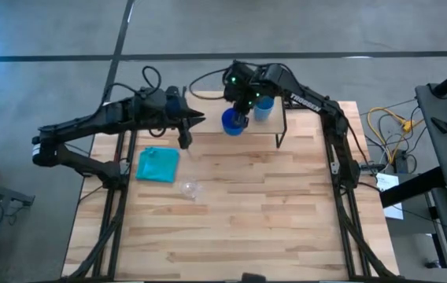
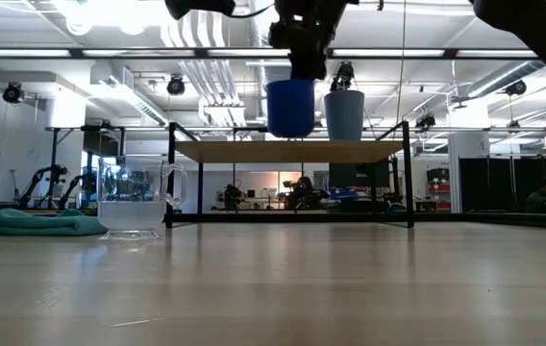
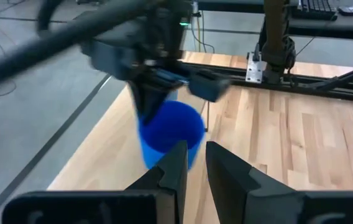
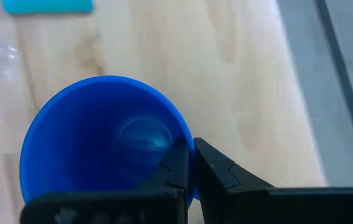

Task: Stack small to large cups/mugs on shelf
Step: Put the blue mug on the shelf

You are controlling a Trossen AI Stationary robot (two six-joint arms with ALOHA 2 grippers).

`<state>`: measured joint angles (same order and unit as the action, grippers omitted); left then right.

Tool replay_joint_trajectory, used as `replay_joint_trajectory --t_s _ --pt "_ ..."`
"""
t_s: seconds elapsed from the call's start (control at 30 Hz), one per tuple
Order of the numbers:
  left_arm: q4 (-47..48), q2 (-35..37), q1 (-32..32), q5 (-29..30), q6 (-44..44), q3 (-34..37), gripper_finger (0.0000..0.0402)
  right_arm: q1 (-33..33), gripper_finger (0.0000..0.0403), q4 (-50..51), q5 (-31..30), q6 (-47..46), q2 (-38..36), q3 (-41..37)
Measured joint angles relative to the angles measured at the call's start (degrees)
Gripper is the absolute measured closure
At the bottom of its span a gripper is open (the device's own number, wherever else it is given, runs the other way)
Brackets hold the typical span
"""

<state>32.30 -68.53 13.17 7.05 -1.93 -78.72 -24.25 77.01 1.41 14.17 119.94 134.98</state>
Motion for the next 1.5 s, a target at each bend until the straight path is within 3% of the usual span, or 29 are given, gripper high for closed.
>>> replay_joint_trajectory --t_s 0.23,0.53,0.97,1.5 --pt "-5.8 -3.9 0.0 -0.9 0.0 0.0 0.0355 -4.2 0.0394 -0.1 1.3 6.6 0.0 0.0" --pt "-15.4 -7.8 0.0 -0.9 0.1 0.0 0.0355 -8.5 0.0394 -3.1 9.4 11.0 0.1 0.0" --pt "-15.4 -7.8 0.0 -0.8 3.1 -0.1 0.0355 -9.2 0.0394 -2.7 13.6 13.9 2.5 -0.1" --pt "-15.4 -7.7 0.1 -0.8 3.1 -0.1 0.0355 -9.3 0.0386 -6.3 12.9 13.9 3.2 -0.1"
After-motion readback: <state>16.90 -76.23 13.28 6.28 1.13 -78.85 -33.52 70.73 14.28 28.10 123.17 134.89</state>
